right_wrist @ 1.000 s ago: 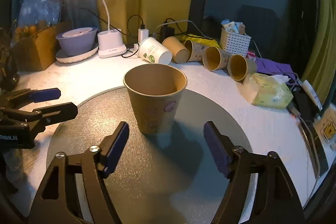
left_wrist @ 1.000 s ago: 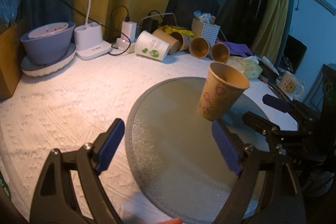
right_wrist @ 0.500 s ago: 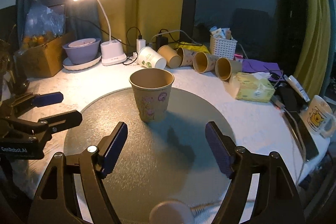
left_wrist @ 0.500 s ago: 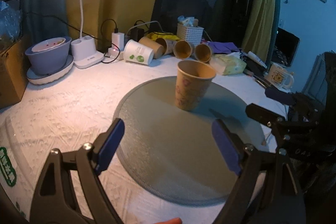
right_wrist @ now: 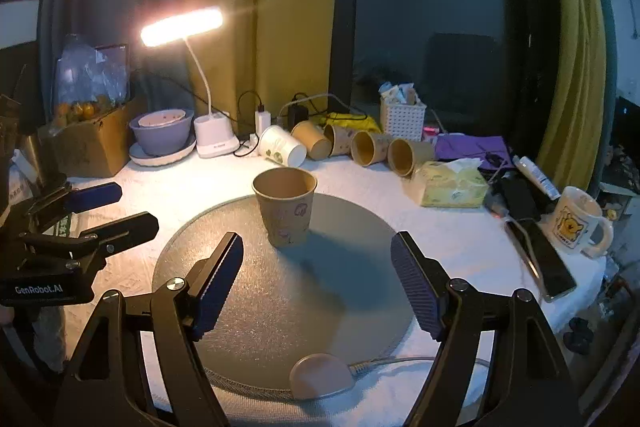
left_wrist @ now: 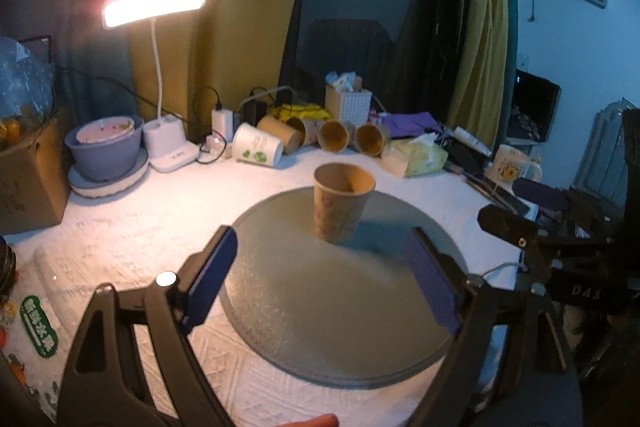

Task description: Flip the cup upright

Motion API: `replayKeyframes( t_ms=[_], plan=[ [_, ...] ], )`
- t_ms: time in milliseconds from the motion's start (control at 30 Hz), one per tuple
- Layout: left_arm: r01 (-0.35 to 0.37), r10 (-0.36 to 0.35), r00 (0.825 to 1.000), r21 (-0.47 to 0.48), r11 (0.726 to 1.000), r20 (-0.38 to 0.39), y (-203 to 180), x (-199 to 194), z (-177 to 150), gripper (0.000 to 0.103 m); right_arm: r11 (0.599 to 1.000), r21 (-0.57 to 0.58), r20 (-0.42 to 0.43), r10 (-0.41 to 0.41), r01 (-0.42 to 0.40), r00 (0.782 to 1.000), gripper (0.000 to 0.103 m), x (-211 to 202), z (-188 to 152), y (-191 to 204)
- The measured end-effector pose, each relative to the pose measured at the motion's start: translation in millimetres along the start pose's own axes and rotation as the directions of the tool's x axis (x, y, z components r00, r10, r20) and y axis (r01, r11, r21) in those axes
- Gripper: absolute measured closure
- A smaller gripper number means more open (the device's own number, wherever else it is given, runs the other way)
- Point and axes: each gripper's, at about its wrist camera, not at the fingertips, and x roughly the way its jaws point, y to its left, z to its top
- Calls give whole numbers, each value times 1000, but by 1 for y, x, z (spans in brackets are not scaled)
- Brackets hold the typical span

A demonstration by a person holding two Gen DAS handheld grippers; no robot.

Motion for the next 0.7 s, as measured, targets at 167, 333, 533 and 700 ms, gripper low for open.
replayKeyframes(
  t_ms=[167,333,533,700],
  plan=[
    [-3,2,999,12,1000,39,-7,-13,7,17,1000,3,28,-8,8,1000,24,-16,6,-1],
    [-8,6,996,28,1000,88,-14,-27,14,17,1000,-3,52,-12,12,999,24,-30,12,2],
    [-10,4,991,45,999,137,-20,-41,20,17,1000,-13,80,-12,13,997,24,-44,18,5],
    [-14,4,985,58,998,172,-24,-50,24,16,1000,-22,96,-12,14,995,24,-54,23,7]
  ],
)
